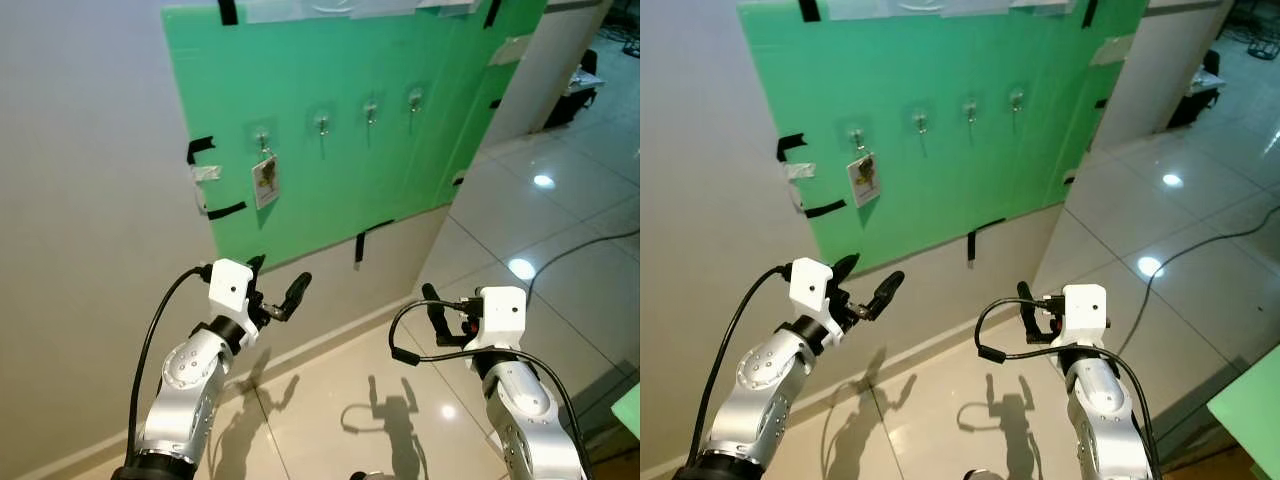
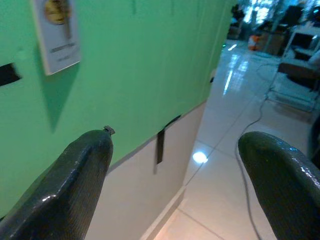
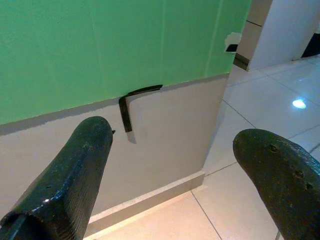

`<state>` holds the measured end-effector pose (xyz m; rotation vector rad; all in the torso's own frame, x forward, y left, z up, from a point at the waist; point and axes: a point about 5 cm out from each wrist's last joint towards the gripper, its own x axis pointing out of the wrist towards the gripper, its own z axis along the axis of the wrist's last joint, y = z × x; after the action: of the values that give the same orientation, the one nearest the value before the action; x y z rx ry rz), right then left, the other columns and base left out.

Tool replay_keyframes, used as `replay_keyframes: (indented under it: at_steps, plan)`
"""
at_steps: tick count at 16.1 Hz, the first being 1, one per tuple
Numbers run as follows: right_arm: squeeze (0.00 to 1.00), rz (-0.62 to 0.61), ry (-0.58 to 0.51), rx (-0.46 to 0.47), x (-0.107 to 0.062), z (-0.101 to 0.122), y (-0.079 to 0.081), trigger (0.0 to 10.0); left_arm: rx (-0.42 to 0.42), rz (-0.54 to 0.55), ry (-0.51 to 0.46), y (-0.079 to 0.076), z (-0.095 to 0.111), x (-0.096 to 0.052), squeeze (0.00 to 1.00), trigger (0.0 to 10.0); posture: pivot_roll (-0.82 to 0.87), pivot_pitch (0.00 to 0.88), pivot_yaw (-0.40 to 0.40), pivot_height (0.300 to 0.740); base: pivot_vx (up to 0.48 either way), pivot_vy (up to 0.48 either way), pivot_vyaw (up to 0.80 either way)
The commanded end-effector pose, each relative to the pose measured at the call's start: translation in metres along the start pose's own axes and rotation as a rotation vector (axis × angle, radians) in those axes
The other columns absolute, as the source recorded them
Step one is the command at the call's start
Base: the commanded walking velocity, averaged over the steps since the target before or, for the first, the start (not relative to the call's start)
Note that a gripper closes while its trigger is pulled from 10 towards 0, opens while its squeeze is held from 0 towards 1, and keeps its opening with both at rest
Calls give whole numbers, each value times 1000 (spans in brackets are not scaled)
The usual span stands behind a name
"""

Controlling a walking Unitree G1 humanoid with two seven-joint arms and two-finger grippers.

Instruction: Hang keys on a hook

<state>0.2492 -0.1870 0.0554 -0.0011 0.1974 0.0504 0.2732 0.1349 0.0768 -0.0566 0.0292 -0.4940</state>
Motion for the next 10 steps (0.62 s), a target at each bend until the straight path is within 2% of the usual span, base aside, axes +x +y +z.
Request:
replay_keyframes:
  at_steps: [1, 3, 4, 5, 6, 8, 9, 10]
  plan:
    - [114, -4, -10, -10, 1, 2, 0, 10000, -10, -20, -25, -1, 5, 4, 0, 10000, -67, 0, 5, 740, 0, -480, -575]
    - [114, -4, -15, -5, 2, 2, 0, 10000, -10, -24, -28, -2, 7, 4, 0, 10000, -70, 0, 7, 740, 0, -480, -569]
    - [310, -9, -18, -6, 1, 3, 0, 10000, -9, -27, -30, -3, 7, 4, 0, 10000, -70, 0, 7, 740, 0, -480, -575]
    - [631, -23, -23, -13, 1, 3, -2, 10000, -7, -32, -33, -3, 8, 5, 0, 10000, -73, 0, 9, 740, 0, -480, -569]
    - [627, -40, -46, -45, 1, 6, -4, 10000, -4, -36, -38, -4, 8, 5, 0, 10000, -73, 0, 9, 740, 0, -472, -519]
    - [498, -82, -113, -105, -1, 15, -9, 10000, 2, -38, -60, -5, 11, 6, 0, 10000, -73, 0, 9, 740, 0, -454, -522]
    - [498, -82, -113, -105, -1, 15, -9, 10000, 2, -38, -60, -5, 11, 6, 0, 10000, -73, 0, 9, 740, 0, -446, -525]
    - [122, -117, -188, -174, -5, 25, -15, 10000, -25, -12, -79, -3, 13, 7, 0, 10000, -77, 0, 9, 740, 0, 0, -519]
